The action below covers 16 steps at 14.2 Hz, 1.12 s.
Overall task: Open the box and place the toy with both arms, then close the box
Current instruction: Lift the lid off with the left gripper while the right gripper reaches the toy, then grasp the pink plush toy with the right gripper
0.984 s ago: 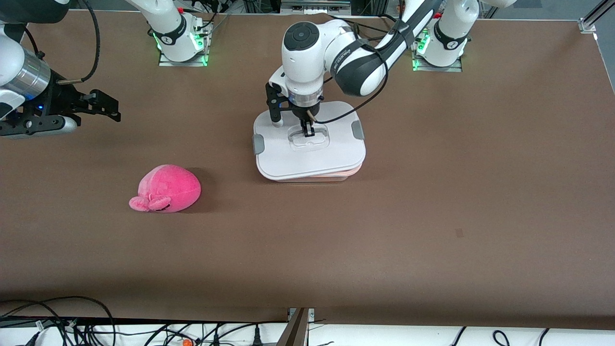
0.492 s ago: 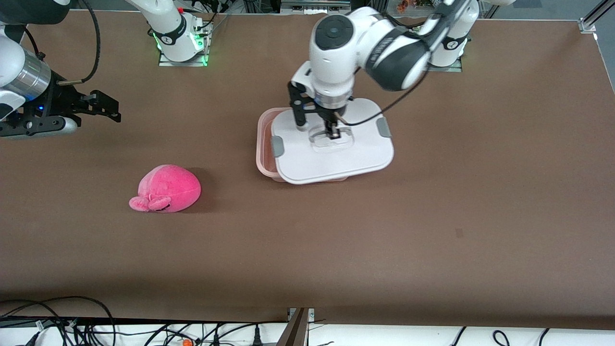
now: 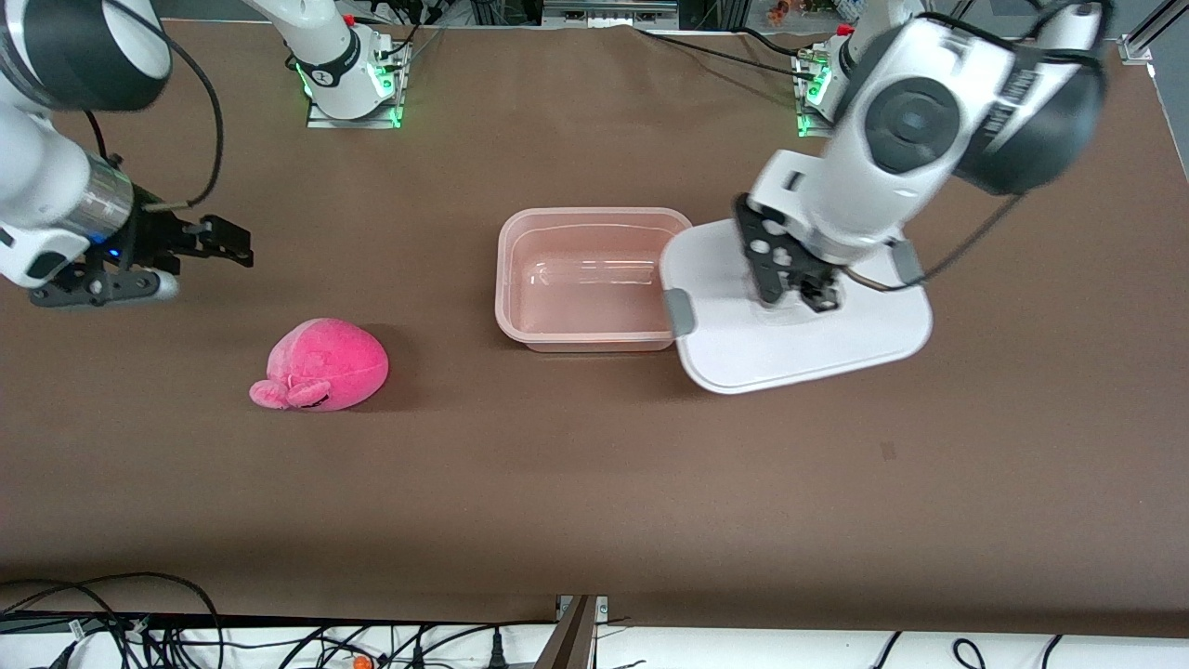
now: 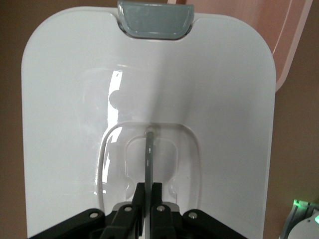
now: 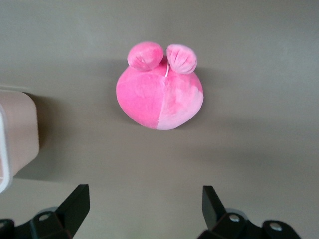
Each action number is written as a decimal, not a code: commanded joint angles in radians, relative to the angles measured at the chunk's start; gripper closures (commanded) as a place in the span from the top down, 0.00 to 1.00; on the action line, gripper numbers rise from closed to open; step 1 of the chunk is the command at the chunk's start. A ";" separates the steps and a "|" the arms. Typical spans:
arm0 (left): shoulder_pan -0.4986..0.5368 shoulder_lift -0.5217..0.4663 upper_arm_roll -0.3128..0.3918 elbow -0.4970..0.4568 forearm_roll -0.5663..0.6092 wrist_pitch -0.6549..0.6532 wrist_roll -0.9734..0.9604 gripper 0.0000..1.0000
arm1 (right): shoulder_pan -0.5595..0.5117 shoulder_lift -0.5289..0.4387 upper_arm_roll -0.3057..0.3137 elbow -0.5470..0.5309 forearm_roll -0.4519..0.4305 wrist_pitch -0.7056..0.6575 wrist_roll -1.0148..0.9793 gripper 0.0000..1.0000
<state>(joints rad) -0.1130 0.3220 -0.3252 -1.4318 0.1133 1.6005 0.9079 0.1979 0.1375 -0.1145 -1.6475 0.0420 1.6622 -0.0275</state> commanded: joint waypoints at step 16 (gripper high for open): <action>0.381 0.103 -0.008 0.096 0.031 -0.074 0.569 0.00 | -0.012 0.361 0.004 0.038 0.033 0.248 0.001 0.96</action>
<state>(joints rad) 0.2690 0.4191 -0.3204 -1.3677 0.1312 1.5465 1.4597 0.1877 0.4762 -0.1159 -1.6337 0.0593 1.9079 -0.0274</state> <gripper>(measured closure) 0.930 0.013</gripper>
